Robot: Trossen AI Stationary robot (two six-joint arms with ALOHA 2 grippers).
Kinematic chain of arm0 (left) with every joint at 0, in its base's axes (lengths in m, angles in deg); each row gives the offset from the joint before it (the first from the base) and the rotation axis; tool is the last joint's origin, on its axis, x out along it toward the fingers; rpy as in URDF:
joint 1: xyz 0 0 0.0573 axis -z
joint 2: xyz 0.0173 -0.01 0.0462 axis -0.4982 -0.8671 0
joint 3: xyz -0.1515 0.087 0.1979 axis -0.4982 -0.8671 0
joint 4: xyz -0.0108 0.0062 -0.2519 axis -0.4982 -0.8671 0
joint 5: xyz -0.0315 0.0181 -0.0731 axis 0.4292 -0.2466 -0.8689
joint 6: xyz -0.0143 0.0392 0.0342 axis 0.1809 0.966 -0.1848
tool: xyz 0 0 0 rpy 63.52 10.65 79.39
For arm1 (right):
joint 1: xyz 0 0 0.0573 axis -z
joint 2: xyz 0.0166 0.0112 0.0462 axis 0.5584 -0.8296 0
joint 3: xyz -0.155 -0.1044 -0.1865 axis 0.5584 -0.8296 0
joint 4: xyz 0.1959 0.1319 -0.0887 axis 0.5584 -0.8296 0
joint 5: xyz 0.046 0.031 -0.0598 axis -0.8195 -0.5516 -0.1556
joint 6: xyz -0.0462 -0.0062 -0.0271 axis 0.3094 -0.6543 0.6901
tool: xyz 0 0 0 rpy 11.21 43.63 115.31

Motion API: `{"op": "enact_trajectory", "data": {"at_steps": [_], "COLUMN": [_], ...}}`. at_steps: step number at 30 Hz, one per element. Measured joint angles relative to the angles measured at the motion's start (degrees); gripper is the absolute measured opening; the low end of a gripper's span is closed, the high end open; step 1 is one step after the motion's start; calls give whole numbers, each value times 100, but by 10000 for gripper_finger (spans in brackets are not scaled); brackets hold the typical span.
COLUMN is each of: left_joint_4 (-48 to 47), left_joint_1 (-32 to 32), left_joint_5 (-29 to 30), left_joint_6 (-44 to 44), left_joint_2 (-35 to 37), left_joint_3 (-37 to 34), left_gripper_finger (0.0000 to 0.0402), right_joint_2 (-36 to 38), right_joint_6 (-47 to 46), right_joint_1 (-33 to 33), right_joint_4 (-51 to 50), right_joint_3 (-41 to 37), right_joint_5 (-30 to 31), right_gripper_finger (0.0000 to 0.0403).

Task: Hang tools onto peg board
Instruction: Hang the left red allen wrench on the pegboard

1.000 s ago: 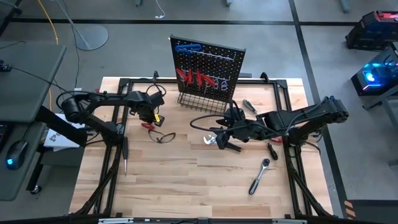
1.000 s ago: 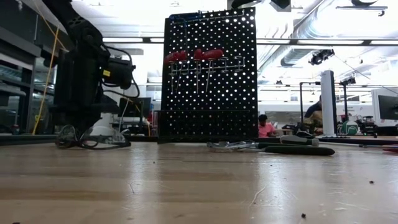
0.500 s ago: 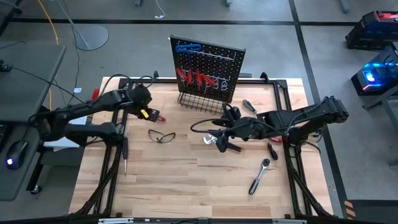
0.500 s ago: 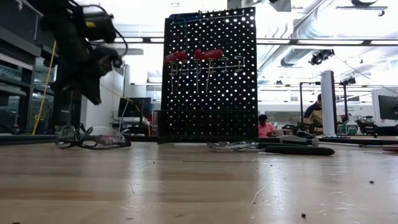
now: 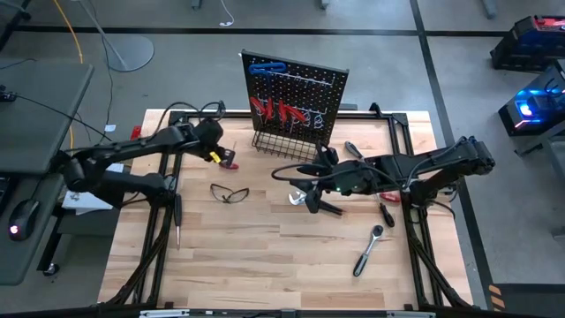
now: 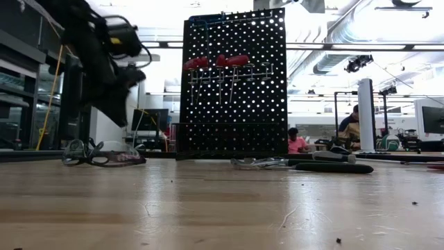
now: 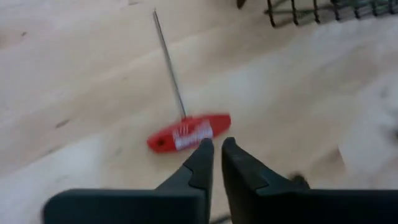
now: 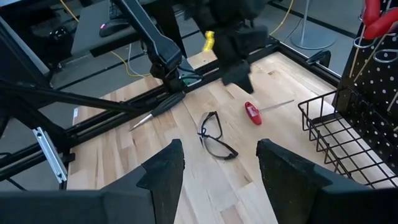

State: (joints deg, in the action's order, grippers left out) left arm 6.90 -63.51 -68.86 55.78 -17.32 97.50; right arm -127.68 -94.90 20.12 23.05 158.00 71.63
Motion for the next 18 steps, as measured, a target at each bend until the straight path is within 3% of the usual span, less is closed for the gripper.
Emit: {"op": "enact_trajectory", "data": {"at_steps": [11, 14, 18], "left_joint_4": [274, 243, 246], "left_joint_1": [-98, -98, -98], "left_joint_5": [105, 456, 651], "left_joint_6": [-17, -119, -512], "left_joint_2": [-1528, -1967, -2651], "left_joint_3": [506, 655, 699], "left_gripper_finger": [185, 209, 209], "right_joint_2": [0, 0, 0], "right_joint_6": [-147, -147, -150], "right_joint_1": [-2, -2, -2], "right_joint_4": [-4, -9, -58], "right_joint_3": [2, 0, 2], "right_joint_5": [-7, -8, -5], "right_gripper_finger": [195, 195, 195]}}
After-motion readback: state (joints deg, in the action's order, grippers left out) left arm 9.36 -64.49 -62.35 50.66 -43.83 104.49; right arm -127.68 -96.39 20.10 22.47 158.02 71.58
